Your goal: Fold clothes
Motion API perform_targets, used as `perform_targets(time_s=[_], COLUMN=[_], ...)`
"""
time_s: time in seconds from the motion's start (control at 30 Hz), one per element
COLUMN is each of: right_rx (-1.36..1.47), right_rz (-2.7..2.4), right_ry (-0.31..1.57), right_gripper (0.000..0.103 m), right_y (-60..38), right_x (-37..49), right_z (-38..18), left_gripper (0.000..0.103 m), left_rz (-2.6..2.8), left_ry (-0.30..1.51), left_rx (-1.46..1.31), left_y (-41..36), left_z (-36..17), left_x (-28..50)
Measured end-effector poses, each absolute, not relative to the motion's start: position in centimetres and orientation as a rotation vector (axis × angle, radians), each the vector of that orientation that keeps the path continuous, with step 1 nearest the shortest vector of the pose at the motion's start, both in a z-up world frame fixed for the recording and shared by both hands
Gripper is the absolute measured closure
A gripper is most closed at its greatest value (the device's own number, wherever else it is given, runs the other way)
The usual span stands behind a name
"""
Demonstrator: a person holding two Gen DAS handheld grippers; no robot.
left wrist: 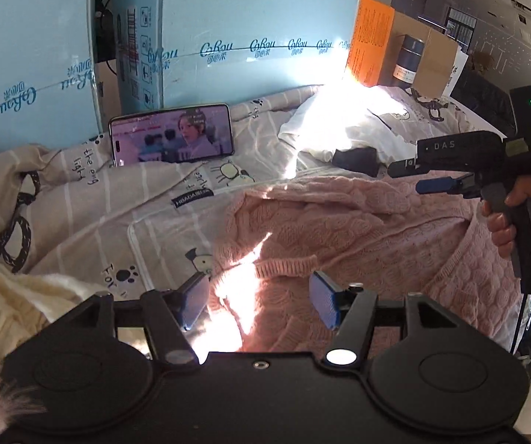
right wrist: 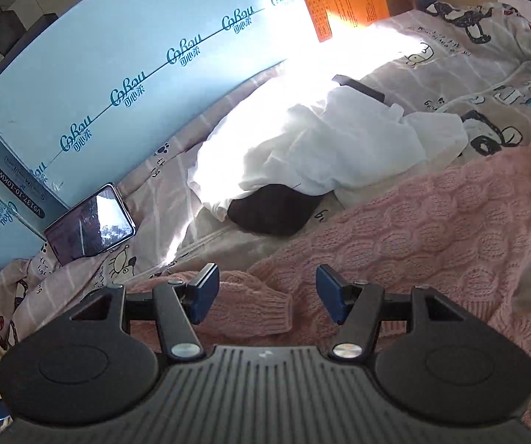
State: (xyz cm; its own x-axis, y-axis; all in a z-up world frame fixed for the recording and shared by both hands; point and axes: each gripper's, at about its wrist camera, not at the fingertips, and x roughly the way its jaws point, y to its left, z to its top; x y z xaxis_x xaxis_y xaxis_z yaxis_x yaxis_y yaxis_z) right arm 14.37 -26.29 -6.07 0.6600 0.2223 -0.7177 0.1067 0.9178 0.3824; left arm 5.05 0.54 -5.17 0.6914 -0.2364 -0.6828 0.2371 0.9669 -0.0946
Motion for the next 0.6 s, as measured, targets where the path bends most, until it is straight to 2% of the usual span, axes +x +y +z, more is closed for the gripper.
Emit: perform_targets(time_s=[0.1,0.13,0.17,0.27,0.37,0.47,0.6], right_rx=[0.427,0.42,0.412,0.357,0.351,0.375,0.401], right_rz=[0.05,0.06,0.072,0.103,0.136,0.184,0.168], right_ry=[0.926,0.933,0.94,0.924,0.84,0.775,0.797], right_gripper=[0.048,0.056,0.069,0.083,0.085,0.085,0.085], right_y=[-25.5,-25.2,-24.9,-24.1,-24.1,-24.5,-25.2], right_x=[15.8,15.9,15.9,15.6,14.3,12.8,11.1], right_z=[-7.5,-7.8,-8.1,-7.6,-4.6,-1.6,-0.6], left_gripper=[0.042,0.042,0.042,0.042,0.042,0.038,0.029], left_rz=[-0.237,-0.23,-0.227,-0.2,-0.152,-0.119,-0.123], left_ry=[0.738,0.737,0.741,0.789,0.842,0.861,0.853], left_rx=[0.015,0.02,0.031,0.082,0.097,0.055,0.052], left_y=[-0.5,-0.8,-1.1,-1.8,-1.7,-0.7,-0.3], left_z=[-5.9,-6.4,-6.9,-9.0,-10.8,-11.6,-11.9], left_x=[7.4,8.1,8.7,10.4,11.9,12.8,12.7])
